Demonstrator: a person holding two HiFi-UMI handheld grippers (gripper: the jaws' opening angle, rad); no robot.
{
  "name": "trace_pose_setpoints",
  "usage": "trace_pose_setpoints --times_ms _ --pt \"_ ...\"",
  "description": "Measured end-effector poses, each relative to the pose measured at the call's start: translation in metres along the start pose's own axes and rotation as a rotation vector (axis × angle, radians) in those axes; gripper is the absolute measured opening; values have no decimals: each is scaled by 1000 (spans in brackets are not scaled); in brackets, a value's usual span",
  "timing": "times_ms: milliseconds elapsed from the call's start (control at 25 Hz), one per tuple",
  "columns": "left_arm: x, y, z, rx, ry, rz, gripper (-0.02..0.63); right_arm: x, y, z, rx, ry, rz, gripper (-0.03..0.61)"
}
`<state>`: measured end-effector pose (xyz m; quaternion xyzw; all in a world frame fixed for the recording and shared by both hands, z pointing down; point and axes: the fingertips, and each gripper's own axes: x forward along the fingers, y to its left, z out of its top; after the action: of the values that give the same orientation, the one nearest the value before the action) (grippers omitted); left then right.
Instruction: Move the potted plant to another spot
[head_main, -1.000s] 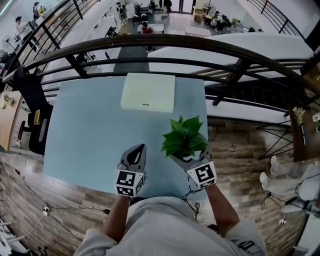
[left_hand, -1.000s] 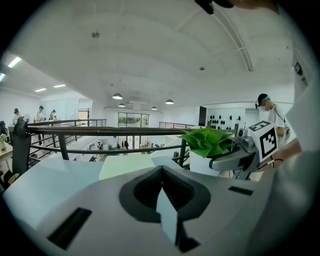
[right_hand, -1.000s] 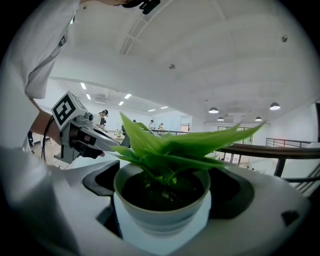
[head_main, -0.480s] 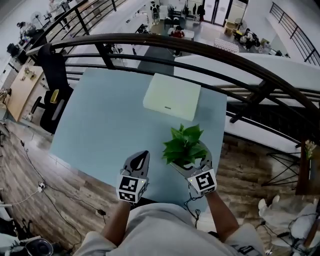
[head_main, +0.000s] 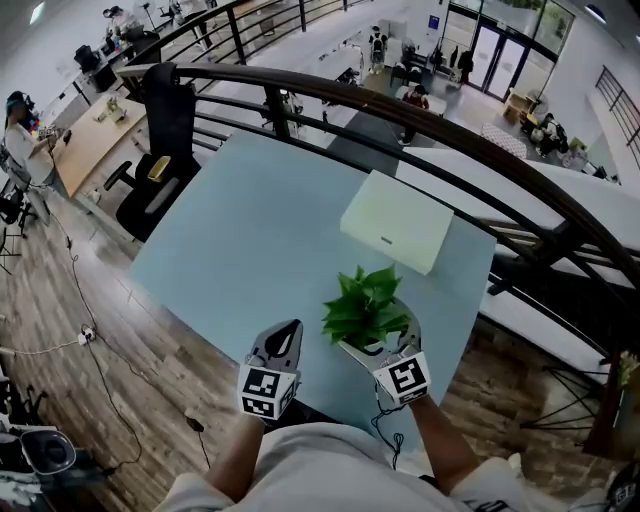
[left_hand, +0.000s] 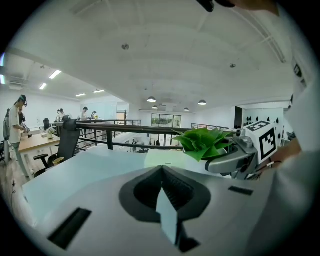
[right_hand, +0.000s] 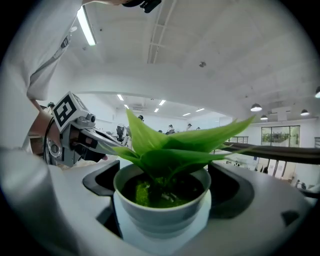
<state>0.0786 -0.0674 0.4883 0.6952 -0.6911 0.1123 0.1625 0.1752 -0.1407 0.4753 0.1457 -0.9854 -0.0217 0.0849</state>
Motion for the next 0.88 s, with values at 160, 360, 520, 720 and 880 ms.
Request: trace_pose_setpoints --times_ms 160,360,520,720,880 --pt "-25 29 -6 -18 -18 44 12 22 25 1 -2 -7 29 546" --pt "-72 83 -8 -53 -57 116 12 59 73 16 -19 -2 76 546" --pt "-113 124 -15 -81 -85 169 12 85 116 28 -2 -7 108 546" --pt "-162 166 -30 -114 -105 202 12 113 166 41 -2 -1 127 546" --pt "-203 203 -47 -142 -109 235 12 138 208 50 6 6 147 546"
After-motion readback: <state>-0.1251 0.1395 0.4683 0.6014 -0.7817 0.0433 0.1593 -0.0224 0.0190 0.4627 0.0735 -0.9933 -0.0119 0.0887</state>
